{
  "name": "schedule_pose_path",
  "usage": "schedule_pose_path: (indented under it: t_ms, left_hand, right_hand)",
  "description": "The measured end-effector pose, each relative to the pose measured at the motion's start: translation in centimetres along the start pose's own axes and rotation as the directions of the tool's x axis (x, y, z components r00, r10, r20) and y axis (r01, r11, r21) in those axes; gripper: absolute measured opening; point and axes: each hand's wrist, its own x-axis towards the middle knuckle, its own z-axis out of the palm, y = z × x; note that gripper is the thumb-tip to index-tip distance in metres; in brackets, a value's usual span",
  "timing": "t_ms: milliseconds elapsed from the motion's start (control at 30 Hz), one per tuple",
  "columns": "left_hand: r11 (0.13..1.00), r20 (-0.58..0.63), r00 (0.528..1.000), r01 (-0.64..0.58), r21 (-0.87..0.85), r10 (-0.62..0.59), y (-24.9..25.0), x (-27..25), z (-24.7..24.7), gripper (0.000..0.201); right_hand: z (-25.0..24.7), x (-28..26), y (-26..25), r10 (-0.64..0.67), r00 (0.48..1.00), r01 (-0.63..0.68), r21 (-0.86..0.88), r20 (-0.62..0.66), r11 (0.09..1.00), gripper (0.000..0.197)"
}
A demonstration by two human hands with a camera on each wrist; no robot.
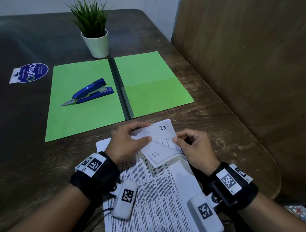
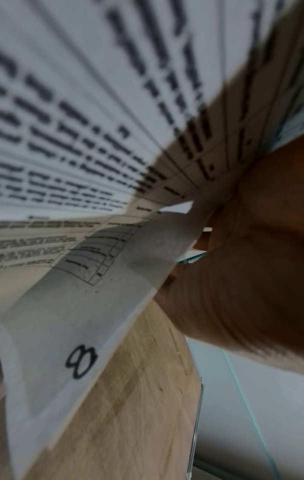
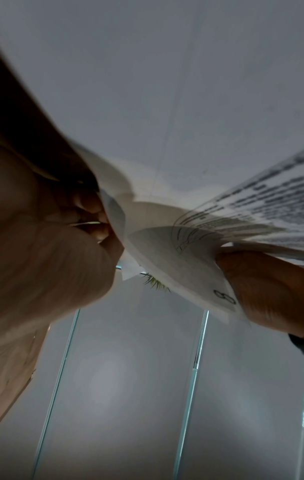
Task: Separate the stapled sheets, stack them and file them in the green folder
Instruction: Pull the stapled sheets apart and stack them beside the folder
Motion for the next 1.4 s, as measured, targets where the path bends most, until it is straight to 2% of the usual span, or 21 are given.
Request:
schedule_pose_path:
  t_ms: [100,167,200,300,400,467,533,633,700,733,833,933,967,1033,1067,1100,1200,1300,1400]
  left_hand:
    - [0.999,-0.016,0.999,-0.032,0.042,0.032,-0.2,0.1,0.0,0.025]
    - [0.999,-0.021,0.999,-0.029,0.021,0.029,0.0,0.1,0.2,0.008]
    - [1.000,-0.016,1.000,-0.023,0.002,0.023,0.3,0.1,0.2,0.010]
    - [1.000,-0.005,1.000,-0.012,-0.027,0.012,0.8,-0.1,0.3,0.040]
    - [0.999,0.016,1.000,-0.009,-0.052,0.010,0.9,-0.2,0.2,0.052]
    - [0.997,0.007,0.999,0.036,-0.072,-0.035,1.0,-0.2,0.2,0.062]
    - [0.996,-0.004,0.998,0.058,-0.065,-0.058,0.8,0.0,0.2,0.054]
    - [1.000,0.005,1.000,0.014,0.020,-0.014,-0.2,0.1,0.0,0.009]
    - [0.999,0.023,1.000,0.000,0.032,-0.001,-0.7,0.1,-0.1,0.033]
    - [0.999,0.025,1.000,-0.005,0.039,0.004,-0.7,0.2,-0.2,0.038]
    - [0.996,0.028,0.998,-0.050,0.076,0.048,-0.5,0.2,-0.1,0.032]
    - [0.997,0.005,0.999,-0.046,0.068,0.045,-0.3,0.1,0.1,0.014]
    - [0.999,0.002,1.000,-0.023,0.032,0.023,0.1,0.0,0.2,0.017]
    - [1.000,0.022,1.000,0.008,0.015,-0.009,0.4,0.0,0.2,0.045]
    - [0.999,0.026,1.000,0.003,0.045,-0.004,0.4,0.1,0.2,0.054]
    - [0.999,0.022,1.000,-0.001,0.050,0.000,0.3,0.1,0.2,0.057]
    - [1.000,0.010,1.000,0.018,0.001,-0.018,0.1,0.1,0.2,0.042]
    - [1.000,-0.015,1.000,-0.005,0.023,0.006,-0.2,0.2,0.2,0.005]
    - [0.999,-0.012,1.000,-0.026,0.037,0.026,-0.4,0.2,0.2,0.023]
  right_hand:
    - [0.0,0.1,-0.1,-0.046,0.999,0.046,0.002,0.016,0.999,0.021]
    - [0.0,0.1,-0.1,-0.033,0.999,0.031,0.076,0.021,0.997,0.020]
    - [-0.1,0.1,-0.3,-0.023,0.999,0.020,0.119,0.027,0.993,0.017]
    - [-0.3,-0.1,-0.9,-0.013,0.998,0.004,0.159,0.057,0.987,0.020]
    - [-0.2,0.0,-0.7,-0.007,1.000,0.005,0.127,0.018,0.992,0.013]
    - [-0.2,0.1,-0.3,0.011,1.000,-0.011,0.079,-0.010,0.997,0.006]
    - [-0.2,0.3,0.0,0.023,1.000,-0.023,0.039,0.002,0.999,0.003]
    - [-0.3,0.4,0.2,0.037,0.999,-0.039,0.043,0.035,0.998,0.009]
    - [-0.5,0.5,0.2,0.039,0.997,-0.042,0.035,0.070,0.999,0.013]
    - [-0.5,0.5,0.2,0.037,0.995,-0.041,0.045,0.093,0.998,0.014]
    - [-0.8,0.5,0.3,0.000,0.988,-0.004,0.021,0.153,1.000,0.017]
    - [-0.9,0.3,0.2,-0.022,0.974,0.021,0.010,0.226,1.000,0.007]
    - [-1.0,0.3,-0.1,-0.012,0.970,0.004,0.034,0.243,0.999,0.004]
    - [-1.1,0.2,-0.5,-0.029,0.969,0.019,0.044,0.245,0.999,0.026]
    - [-1.0,0.2,-0.6,-0.040,0.971,0.033,0.031,0.234,0.999,0.036]
    - [-1.0,0.2,-0.7,-0.038,0.978,0.031,0.035,0.203,0.999,0.036]
    - [-0.7,0.6,-0.5,0.024,0.995,-0.035,0.109,0.100,0.993,0.017]
    - [-0.8,0.9,-0.1,0.044,0.997,-0.049,0.067,0.064,0.997,0.005]
    - [-0.8,1.0,0.4,0.058,0.997,-0.059,0.021,0.058,0.998,0.011]
